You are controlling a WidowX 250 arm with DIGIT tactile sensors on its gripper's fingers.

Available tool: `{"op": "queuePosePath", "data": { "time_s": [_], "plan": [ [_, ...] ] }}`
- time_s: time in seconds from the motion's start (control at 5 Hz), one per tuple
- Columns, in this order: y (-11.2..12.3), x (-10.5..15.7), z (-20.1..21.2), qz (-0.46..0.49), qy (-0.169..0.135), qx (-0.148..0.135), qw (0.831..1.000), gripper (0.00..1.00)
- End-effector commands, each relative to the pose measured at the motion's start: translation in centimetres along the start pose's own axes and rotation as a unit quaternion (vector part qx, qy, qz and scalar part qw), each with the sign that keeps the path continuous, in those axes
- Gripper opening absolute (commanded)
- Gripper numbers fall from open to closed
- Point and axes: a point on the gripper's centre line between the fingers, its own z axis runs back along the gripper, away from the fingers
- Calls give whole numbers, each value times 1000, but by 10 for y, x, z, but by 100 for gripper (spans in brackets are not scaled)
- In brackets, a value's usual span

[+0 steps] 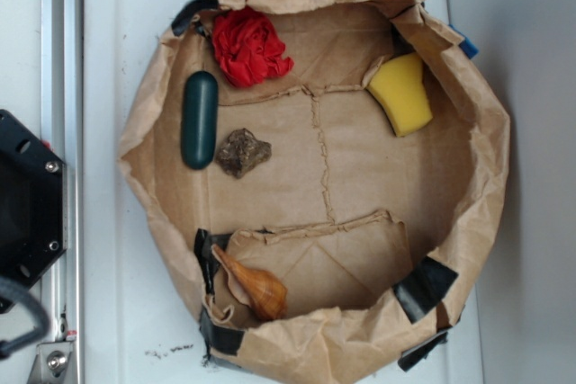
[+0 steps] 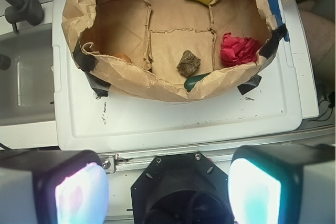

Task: Grab the shell.

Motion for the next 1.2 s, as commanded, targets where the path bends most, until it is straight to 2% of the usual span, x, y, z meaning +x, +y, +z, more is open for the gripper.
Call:
{"op": "queuePosePath", "data": {
  "time_s": [0.0,0.6,1.0],
  "plan": [
    [0,0,0,0,0,0,1000,100],
    [6,40,-9,23,-33,-5,999,100],
    [11,72,-15,26,-20,-14,999,100]
  ]
}}
